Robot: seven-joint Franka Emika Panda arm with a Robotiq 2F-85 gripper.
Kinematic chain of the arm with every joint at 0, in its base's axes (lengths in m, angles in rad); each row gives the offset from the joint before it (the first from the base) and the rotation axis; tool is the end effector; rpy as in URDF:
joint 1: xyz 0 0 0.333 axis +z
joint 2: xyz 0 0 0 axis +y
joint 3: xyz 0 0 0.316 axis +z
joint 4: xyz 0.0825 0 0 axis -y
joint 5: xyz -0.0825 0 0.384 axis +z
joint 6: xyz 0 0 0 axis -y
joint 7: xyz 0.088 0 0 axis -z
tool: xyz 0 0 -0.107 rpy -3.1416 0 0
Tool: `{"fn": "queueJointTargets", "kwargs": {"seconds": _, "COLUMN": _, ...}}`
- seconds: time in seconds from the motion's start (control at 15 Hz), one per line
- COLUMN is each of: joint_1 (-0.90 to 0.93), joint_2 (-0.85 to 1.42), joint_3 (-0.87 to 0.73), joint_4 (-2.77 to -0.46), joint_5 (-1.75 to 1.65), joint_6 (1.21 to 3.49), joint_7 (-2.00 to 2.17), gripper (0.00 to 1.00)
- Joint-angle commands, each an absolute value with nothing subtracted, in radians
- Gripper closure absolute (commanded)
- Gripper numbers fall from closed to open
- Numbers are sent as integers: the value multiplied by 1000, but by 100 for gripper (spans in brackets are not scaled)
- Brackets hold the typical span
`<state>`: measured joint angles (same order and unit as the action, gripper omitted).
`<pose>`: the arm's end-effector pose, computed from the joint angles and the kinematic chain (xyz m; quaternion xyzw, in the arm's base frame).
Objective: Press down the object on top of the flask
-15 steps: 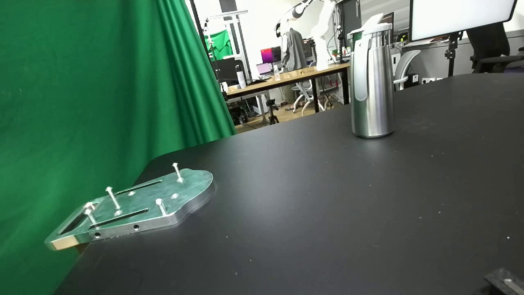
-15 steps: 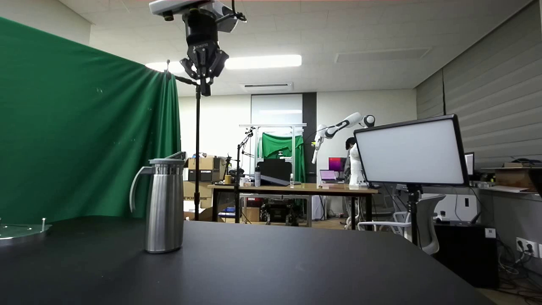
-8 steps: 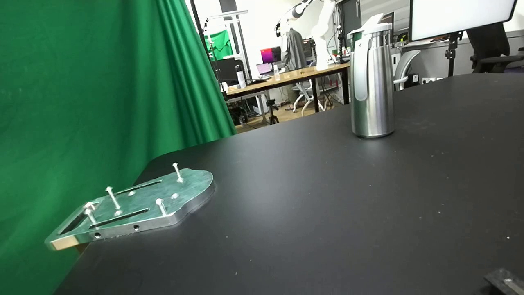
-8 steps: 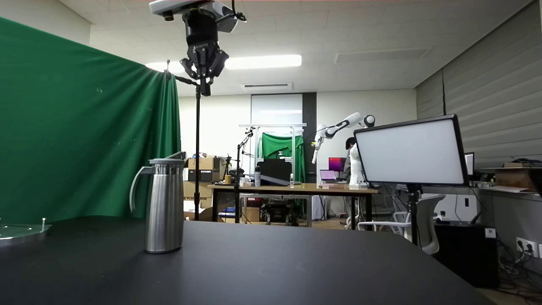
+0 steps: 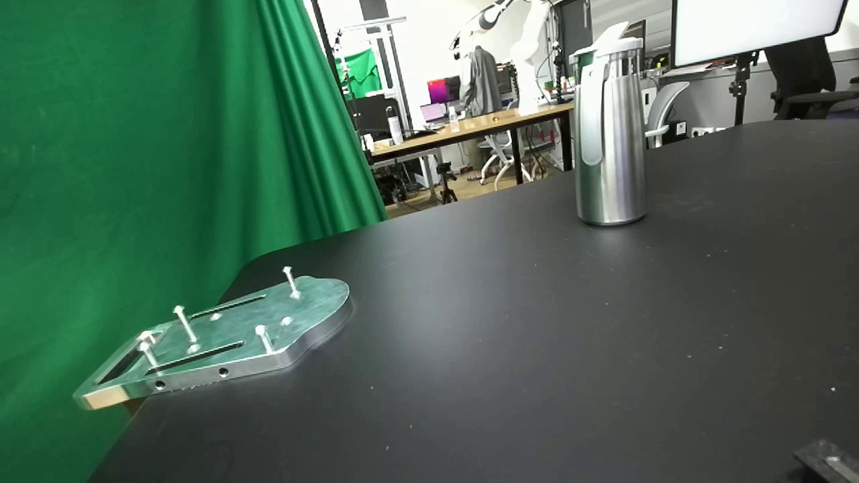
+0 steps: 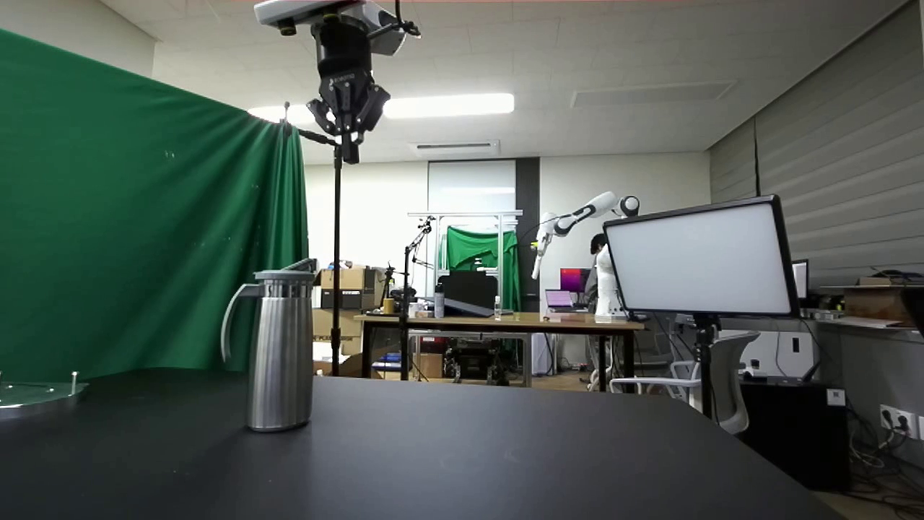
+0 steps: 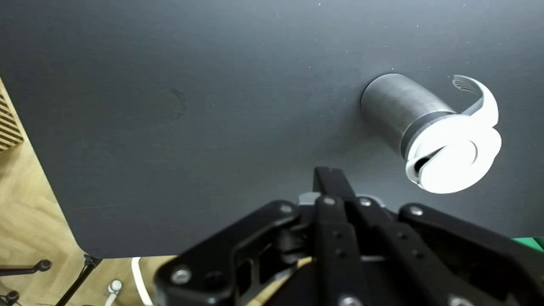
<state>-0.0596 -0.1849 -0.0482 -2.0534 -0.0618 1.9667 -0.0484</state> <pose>0.5089 -0.0604 0.5271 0.9983 -0.0190 0.0469 0.0284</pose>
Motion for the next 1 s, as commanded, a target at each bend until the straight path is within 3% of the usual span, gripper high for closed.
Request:
{"fn": "queueJointTargets", "kwargs": {"seconds": 0.0, "joint_1": -56, "joint_2": -184, "joint_3": -51, "joint_4": -2051, "joint_5": -62, "joint_6": 1964, "joint_7": -48, "gripper": 99}}
{"fn": "queueJointTargets", "kwargs": {"seconds": 0.93, "joint_1": -2, "joint_2": -125, "joint_3": 34, "joint_4": -2064, "joint_5": -120, "joint_6": 2044, "joint_7": 41, "gripper": 100}}
